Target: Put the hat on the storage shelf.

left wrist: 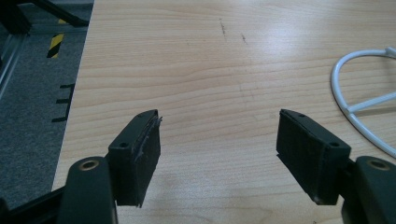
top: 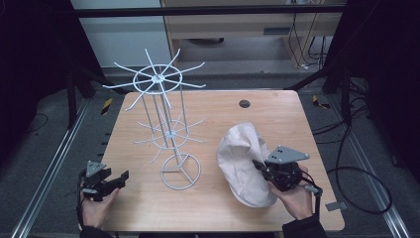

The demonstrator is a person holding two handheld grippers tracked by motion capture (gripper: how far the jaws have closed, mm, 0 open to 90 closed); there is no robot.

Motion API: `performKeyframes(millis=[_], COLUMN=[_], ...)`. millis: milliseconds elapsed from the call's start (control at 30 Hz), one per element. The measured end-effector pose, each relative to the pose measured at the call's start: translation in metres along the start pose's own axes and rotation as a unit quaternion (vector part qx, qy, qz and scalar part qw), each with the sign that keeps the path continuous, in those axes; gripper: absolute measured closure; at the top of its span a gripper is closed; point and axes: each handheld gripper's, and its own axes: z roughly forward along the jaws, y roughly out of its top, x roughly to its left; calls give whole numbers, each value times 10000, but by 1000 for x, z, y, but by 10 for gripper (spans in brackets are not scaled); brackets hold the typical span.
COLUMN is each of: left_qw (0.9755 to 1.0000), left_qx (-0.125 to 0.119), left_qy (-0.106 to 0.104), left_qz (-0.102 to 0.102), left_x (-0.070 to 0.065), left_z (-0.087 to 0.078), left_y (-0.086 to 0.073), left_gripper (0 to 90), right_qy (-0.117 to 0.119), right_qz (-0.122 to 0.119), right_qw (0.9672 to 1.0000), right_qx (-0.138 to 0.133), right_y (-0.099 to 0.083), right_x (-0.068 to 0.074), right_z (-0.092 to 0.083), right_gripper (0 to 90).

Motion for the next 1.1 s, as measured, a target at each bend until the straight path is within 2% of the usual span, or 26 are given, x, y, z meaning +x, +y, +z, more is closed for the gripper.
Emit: performKeyframes(millis=[233, 467, 833, 1100], left_qw=[10000, 10000, 10000, 10000], left_qx=[5, 10, 23, 18], left_qy=[7, 11, 16, 22], left_qz=[14, 14, 17, -9], left_x=[-1, -1, -1, 0], left_z=[0, 0, 0, 0], left_y=[0, 0, 0, 0], left_gripper=[308, 307, 308, 307], right_qy=[-56, -59, -99, -145], right_qz=[-73, -100, -152, -166], right_qw=[9982, 9959, 9883, 9839], right_qx=[-588, -899, -1515, -1776], right_y=[6, 10, 17, 21], right_x=[2, 4, 5, 4], right_z=[-18, -28, -50, -59], right_gripper=[881, 881, 881, 881])
